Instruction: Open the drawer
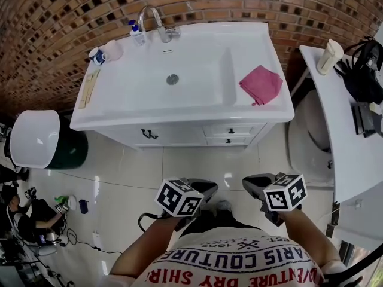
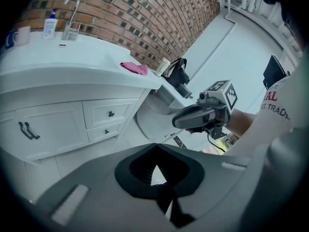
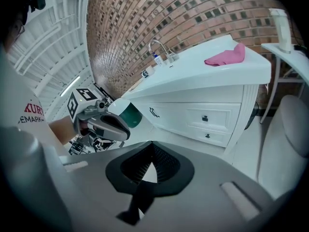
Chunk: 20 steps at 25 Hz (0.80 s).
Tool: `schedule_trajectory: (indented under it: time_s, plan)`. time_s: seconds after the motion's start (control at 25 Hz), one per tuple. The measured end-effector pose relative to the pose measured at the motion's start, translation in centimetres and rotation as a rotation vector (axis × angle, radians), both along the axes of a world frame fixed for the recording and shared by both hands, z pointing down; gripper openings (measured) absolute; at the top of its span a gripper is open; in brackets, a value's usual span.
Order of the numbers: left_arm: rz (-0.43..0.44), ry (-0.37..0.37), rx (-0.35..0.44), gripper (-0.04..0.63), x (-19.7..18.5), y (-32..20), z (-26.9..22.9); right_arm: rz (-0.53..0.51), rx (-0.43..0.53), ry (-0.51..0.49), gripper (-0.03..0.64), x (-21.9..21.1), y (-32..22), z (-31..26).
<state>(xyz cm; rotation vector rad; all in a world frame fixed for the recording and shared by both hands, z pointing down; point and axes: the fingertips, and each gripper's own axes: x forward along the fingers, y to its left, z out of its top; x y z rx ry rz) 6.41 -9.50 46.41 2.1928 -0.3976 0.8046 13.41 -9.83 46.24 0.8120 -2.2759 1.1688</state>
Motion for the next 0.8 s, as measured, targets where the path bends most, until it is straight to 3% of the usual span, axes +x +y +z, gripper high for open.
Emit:
schedule_trajectory:
  time_s: [0.52,0.8]
  plan:
    - [-0.046,0.037,-0.04,-0.014,-3.3,-2.3,0.5,0.016,0.006,0.085,0.006,-1.0,-4.2,3.5]
    - [-0.057,0.042,-0.071,-0.014,-4.2,-2.5,2.8,0.012,-0.002,0.133,0.041,-1.3,-8.5,7.9]
